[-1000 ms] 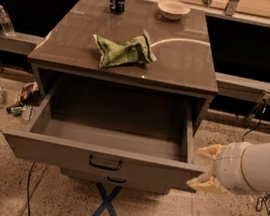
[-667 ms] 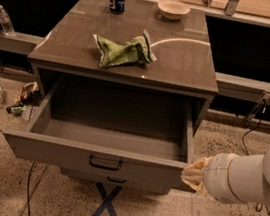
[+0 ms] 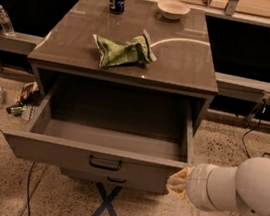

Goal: Close top drawer

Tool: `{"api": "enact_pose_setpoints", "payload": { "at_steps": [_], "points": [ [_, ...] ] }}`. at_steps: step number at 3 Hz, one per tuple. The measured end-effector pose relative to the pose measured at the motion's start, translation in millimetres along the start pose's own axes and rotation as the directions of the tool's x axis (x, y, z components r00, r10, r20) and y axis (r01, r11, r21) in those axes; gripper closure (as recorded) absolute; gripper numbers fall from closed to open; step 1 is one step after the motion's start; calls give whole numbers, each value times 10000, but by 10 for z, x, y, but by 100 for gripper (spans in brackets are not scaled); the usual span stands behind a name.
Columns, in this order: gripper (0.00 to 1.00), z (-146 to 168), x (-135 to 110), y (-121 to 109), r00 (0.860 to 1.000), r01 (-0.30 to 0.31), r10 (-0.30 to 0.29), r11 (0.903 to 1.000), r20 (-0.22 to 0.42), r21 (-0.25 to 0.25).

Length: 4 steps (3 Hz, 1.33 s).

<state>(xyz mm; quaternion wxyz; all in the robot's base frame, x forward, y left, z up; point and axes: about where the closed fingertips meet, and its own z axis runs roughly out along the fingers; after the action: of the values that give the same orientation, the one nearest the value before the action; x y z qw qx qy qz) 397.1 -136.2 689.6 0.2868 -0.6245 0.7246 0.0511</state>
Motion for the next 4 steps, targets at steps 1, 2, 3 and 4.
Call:
{"api": "enact_pose_setpoints", "payload": {
  "at_steps": [1, 2, 3, 4],
  "points": [
    [100, 222, -65, -38, 9995, 302, -302, 9982, -14, 517],
    [100, 438, -252, -367, 9958, 855, -901, 9814, 190, 1720],
    [100, 473, -294, -421, 9946, 942, -1006, 9776, 244, 1880],
    [100, 622, -498, -645, 9881, 1278, -1443, 9634, 539, 2355]
  ]
}}
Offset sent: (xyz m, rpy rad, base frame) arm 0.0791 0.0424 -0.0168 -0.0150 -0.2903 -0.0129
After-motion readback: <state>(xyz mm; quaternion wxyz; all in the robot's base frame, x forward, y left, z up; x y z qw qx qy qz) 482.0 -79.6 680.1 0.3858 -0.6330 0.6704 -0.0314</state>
